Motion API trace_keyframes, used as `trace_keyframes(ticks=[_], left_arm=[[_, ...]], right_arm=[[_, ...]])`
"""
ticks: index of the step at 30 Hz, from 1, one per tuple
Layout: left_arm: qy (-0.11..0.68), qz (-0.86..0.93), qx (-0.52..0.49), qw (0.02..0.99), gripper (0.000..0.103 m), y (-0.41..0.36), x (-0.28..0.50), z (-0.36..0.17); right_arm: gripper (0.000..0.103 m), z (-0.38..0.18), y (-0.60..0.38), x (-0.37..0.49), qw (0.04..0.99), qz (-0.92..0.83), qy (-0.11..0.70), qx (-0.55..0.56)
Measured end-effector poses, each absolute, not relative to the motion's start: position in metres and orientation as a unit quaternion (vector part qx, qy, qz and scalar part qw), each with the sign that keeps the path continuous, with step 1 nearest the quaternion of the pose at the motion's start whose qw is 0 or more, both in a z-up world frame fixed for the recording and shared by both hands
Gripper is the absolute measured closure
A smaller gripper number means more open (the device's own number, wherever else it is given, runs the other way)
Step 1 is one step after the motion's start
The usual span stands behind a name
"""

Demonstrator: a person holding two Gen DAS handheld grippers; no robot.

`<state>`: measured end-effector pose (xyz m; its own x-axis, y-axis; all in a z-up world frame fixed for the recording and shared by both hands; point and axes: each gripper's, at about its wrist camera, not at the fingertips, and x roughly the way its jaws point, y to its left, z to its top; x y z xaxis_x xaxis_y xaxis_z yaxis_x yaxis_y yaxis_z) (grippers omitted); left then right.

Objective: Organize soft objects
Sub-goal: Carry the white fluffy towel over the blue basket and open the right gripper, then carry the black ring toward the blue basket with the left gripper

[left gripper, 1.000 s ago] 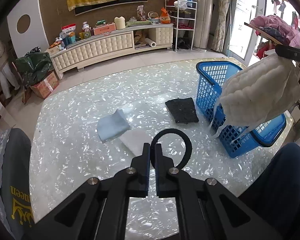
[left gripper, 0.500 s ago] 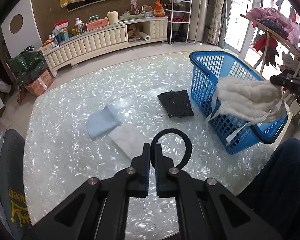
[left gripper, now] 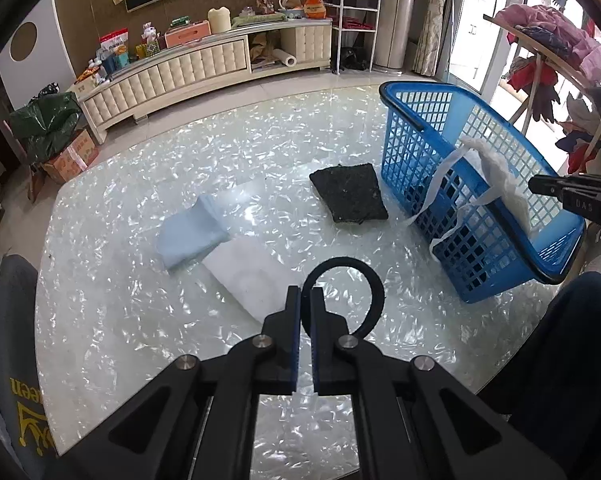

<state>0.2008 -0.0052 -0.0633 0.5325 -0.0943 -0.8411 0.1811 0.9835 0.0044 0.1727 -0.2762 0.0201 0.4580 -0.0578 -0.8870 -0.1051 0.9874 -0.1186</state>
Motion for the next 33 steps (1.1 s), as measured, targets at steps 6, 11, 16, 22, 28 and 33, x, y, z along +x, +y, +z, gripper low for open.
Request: trace_keyframes(ticks=[6, 11, 16, 22, 28, 33], left_arm=[[0.484, -0.077, 0.042, 0.871, 0.1, -0.003, 0.204, -0.069], [0.484, -0.077, 0.041, 0.87, 0.1, -0.001, 0.203, -0.069], [0.481, -0.079, 0.04, 0.872, 0.1, 0.0, 0.201, -0.066], [0.474, -0.079, 0.038, 0.876, 0.1, 0.0, 0.198, -0.059], [0.468, -0.085, 0.042, 0.879, 0.1, -0.005, 0.193, -0.051], [0.466, -0.097, 0.051, 0.878, 0.1, -0.017, 0.189, -0.045]], right_arm=[[0.099, 0.017, -0.277, 0.172, 0.845, 0.015, 0.529, -0.074], [0.074, 0.018, -0.277, 0.17, 0.844, 0.006, 0.532, -0.069], [0.038, 0.025, -0.272, 0.166, 0.853, 0.001, 0.517, -0.07], [0.014, 0.038, -0.269, 0.154, 0.867, 0.008, 0.494, -0.068], [0.0, 0.045, -0.269, 0.144, 0.876, 0.009, 0.478, -0.067], [0.0, 0.043, -0.271, 0.138, 0.879, 0.011, 0.473, -0.063]])
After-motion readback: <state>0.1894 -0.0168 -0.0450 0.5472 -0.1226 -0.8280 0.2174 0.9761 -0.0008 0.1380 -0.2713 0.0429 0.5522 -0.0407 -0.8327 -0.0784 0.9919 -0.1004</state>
